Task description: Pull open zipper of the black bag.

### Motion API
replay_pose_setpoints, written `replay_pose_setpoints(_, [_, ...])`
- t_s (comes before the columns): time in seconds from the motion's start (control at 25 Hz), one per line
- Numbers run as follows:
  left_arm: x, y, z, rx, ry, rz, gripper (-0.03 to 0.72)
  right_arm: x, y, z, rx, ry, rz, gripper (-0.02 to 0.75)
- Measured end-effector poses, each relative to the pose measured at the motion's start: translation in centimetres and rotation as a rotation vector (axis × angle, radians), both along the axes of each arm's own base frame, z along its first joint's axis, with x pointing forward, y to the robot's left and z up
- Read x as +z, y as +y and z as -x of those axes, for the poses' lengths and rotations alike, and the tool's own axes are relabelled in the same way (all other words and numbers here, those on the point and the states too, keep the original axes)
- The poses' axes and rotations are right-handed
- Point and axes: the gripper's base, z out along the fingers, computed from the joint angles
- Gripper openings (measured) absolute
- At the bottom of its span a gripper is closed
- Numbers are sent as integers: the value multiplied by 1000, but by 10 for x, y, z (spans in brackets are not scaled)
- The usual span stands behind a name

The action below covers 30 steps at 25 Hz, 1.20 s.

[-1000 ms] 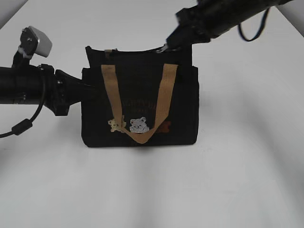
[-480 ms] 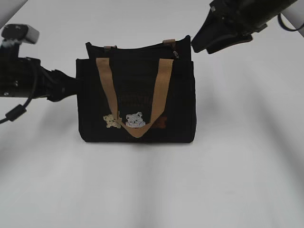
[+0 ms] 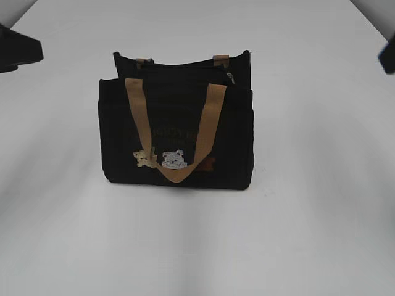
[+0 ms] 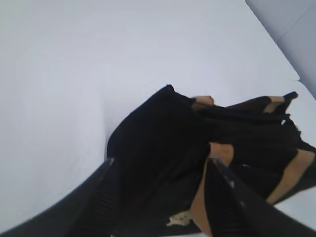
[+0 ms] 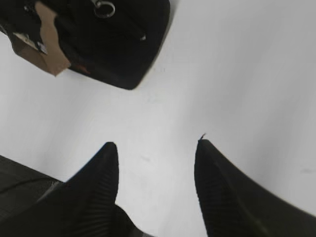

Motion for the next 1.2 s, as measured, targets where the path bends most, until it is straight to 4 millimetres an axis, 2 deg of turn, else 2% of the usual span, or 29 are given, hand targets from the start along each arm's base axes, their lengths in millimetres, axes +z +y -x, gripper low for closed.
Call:
replay_pose_setpoints(0.16, [5,2,46,-45,85,-9,376,-8,-13,66,-14,-37,31,392])
replay_pose_setpoints(0.28, [3,10,82,-39,159,-66,356,-11,-23,124,-18,-138,26,392])
replay_pose_setpoints(0.4, [11,21,123,18,172,-121,351,-27,-30,160,-29,-188,34,392])
replay_pose_setpoints(0.52, [13,33,156,78,171,-185,350,-43,-37,186,-48,-241,67,392])
replay_pose_setpoints(0.68, [13,50,194,165,118,-286,350,-63,-47,212,-72,-316,114,392])
replay_pose_setpoints(0.8, [10,58,213,214,42,-330,349,-80,-50,227,-81,-358,125,392])
replay_pose_setpoints(0.96, [-8,64,228,246,-12,-355,337,-102,-53,242,-87,-408,120,391])
replay_pose_setpoints(1.08, [-15,64,240,248,-78,-326,326,-104,-55,253,-98,-507,101,391])
replay_pose_setpoints(1.2, [-14,64,245,250,-118,-311,323,-105,-54,249,-119,-554,69,391])
